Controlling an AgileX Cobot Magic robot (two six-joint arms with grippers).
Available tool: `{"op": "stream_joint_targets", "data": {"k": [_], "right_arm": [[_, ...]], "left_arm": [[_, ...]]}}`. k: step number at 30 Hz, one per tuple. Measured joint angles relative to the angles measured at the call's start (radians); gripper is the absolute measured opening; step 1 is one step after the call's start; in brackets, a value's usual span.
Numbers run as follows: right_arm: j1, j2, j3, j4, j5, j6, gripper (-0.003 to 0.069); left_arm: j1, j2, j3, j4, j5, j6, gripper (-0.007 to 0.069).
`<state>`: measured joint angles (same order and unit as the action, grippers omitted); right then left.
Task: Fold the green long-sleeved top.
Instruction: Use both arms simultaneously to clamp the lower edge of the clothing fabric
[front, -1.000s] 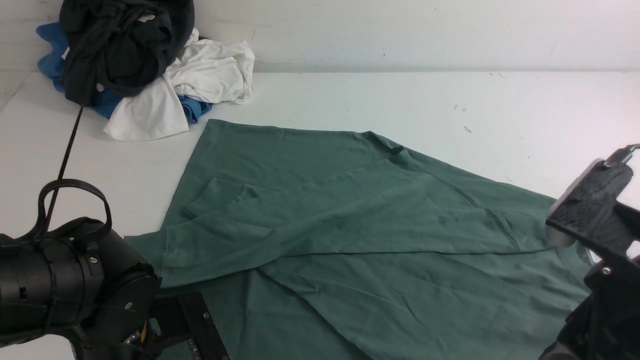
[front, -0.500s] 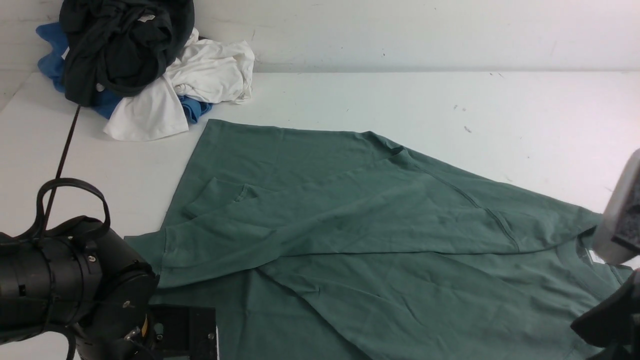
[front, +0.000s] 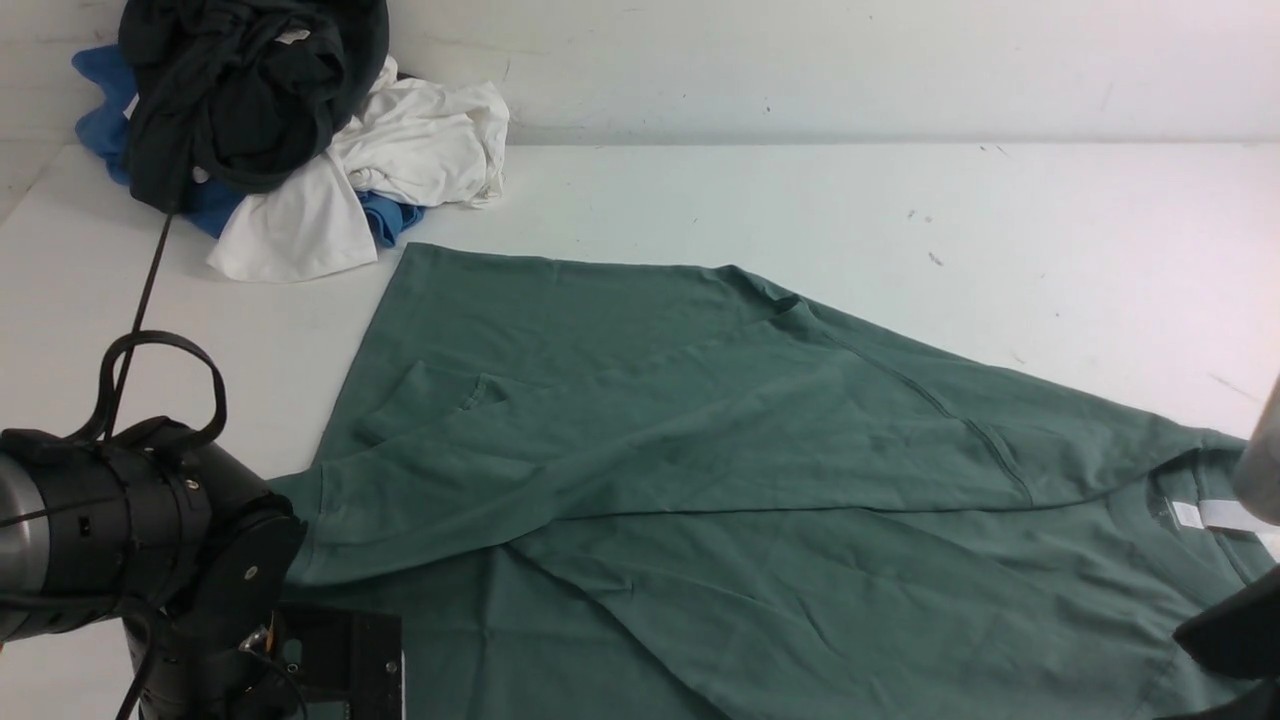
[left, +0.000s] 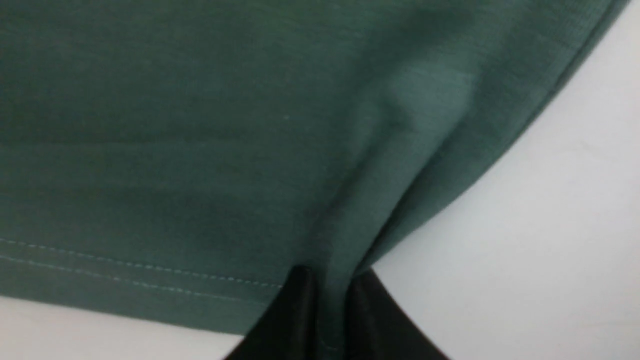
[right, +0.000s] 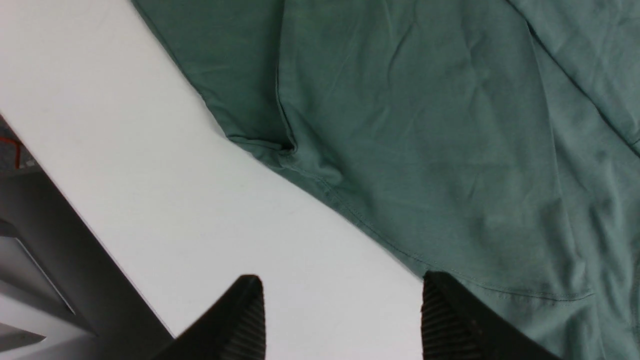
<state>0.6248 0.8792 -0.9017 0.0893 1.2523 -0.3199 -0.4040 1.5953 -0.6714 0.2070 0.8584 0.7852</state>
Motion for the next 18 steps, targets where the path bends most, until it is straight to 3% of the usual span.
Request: {"op": "stream_joint_targets", "data": {"k": [8, 18], "right_arm": [[0.000, 0.045, 0.004, -0.068, 0.000, -0.031, 0.0401], [-0.040, 0.306, 0.152, -0.176, -0.083, -0.029, 0.0401]], "left_arm": [[0.002, -0.054, -0.001, -0.040, 0.029, -0.007, 0.0006], [0.003, -0.068, -0.001, -0.069, -0.002, -0.008, 0.0006]]}}
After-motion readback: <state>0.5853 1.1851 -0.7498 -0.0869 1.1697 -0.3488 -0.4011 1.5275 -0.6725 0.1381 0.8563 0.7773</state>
